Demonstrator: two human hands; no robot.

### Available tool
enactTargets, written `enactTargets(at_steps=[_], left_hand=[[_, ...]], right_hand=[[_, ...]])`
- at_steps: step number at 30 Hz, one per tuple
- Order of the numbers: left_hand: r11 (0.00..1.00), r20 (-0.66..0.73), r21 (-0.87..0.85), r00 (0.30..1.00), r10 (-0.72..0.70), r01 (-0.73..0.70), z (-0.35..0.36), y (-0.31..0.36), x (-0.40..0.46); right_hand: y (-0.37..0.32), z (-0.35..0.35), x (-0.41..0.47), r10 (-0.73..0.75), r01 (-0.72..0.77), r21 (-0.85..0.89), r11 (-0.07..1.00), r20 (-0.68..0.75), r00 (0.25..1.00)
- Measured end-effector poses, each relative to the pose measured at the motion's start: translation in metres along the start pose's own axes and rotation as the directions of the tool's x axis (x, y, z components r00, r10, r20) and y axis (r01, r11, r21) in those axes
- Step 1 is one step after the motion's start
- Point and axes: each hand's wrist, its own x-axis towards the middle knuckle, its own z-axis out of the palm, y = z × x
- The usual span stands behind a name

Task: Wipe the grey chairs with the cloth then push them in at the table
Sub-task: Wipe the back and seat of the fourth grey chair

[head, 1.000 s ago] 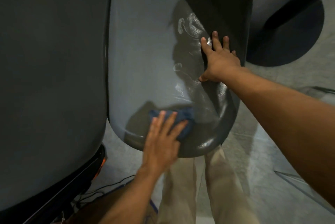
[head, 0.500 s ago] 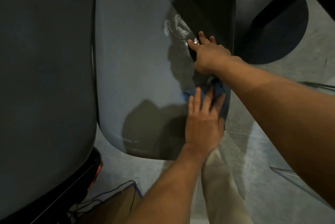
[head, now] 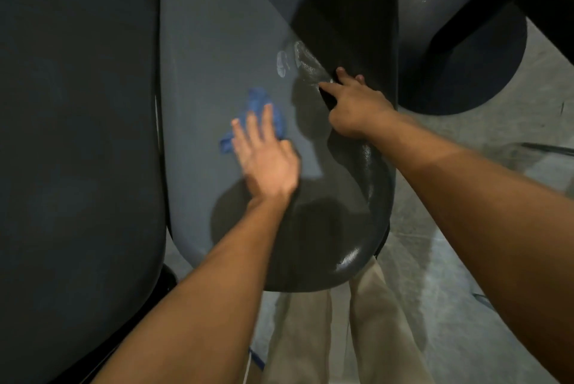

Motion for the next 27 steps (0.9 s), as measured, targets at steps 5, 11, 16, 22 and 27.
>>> enactTargets(at_steps=[5, 11, 16, 22, 27], left_hand=[[0.837, 0.205, 0.056, 0.827, 0.524, -0.544, 0.015, 0.068, -0.053], [0.797, 0.237, 0.023, 0.777, 0.583, -0.604, -0.005, -0.022, -0.037], [0.958, 0.083, 0.033, 0.956, 0.281, -0.284, -0.022, -0.025, 0.061], [0.913, 0.044, 0.050, 0.914, 0.404, -0.406, -0.013, 0.070, 0.126], [0.470, 0.270, 0.059, 0.467, 0.842, -0.881, -0.008, 0.042, 0.073]], right_hand=[[0.007, -0.016, -0.004, 0.084, -0.021, 0.224, 0.974, -0.273, 0.959], [0.015, -0.001, -0.008, 0.127, -0.085, 0.143, 0.986, -0.321, 0.939], [0.011, 0.005, -0.002, 0.190, -0.157, 0.134, 0.979, -0.285, 0.940], [0.022, 0.004, 0.005, 0.216, -0.116, 0.218, 0.969, -0.517, 0.828], [0.028, 0.013, -0.001, 0.330, -0.116, 0.392, 0.913, -0.540, 0.774]])
